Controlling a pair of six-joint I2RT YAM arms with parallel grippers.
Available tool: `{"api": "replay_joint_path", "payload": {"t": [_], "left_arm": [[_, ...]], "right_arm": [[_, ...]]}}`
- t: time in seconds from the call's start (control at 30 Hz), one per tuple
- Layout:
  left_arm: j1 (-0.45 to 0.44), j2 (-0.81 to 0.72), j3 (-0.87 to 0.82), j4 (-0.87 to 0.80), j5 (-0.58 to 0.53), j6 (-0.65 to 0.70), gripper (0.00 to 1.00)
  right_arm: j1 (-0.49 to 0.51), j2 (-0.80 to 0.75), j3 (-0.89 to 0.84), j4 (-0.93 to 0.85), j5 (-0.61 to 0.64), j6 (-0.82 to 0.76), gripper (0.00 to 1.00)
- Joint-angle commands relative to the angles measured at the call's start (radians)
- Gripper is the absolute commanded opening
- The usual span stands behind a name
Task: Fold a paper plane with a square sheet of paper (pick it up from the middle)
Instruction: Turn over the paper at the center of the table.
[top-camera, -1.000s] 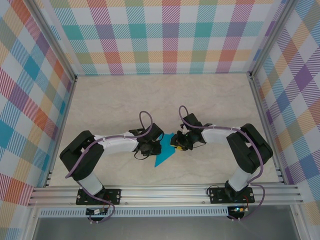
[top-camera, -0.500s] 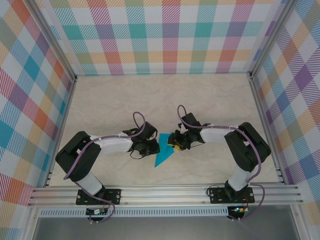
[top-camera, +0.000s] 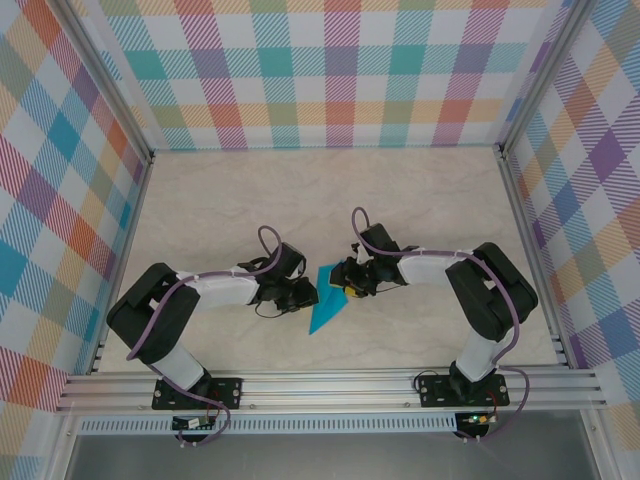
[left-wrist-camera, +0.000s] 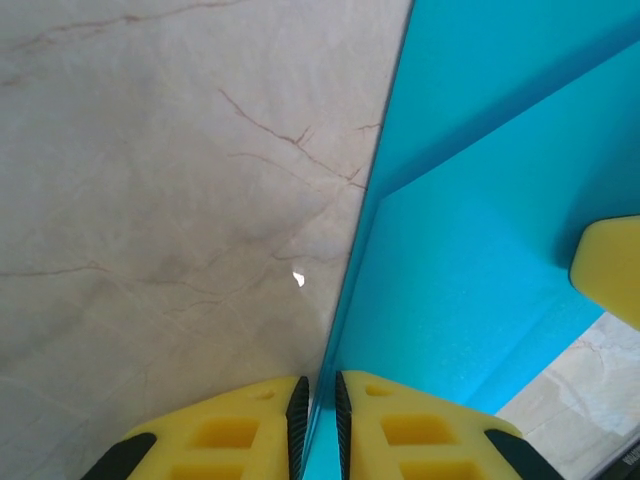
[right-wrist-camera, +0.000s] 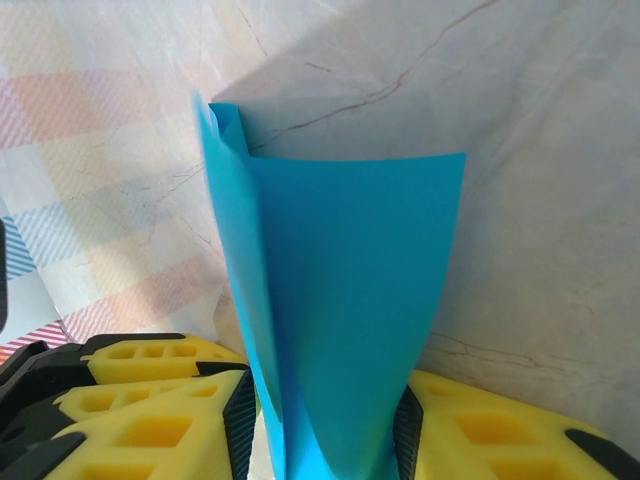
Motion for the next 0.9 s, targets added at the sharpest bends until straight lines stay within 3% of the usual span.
{"api": "replay_joint_path", "payload": {"t": [0.0,0.27,0.67,0.87], "left_arm": [[0.035,0.009,-0.032,0.058,-0.026,-0.02,0.2],[0.063,0.006,-0.052,0.099,0.005,-0.041,0.2],[0.096,-0.038,-0.071,0.103,0.019,-0.053,0.21],[0.097,-0.052,-0.073,0.097,0.018,-0.051,0.21]], "right_arm": [[-0.018,0.002,0.025,0.019,-0.011,-0.004,0.43],[-0.052,0.008,0.012,0.115,-0.129,0.012,0.46],[-0.052,0.074,0.083,0.066,-0.143,-0.047,0.47],[-0.045,0.113,0.1,0.07,-0.162,-0.047,0.34]]}}
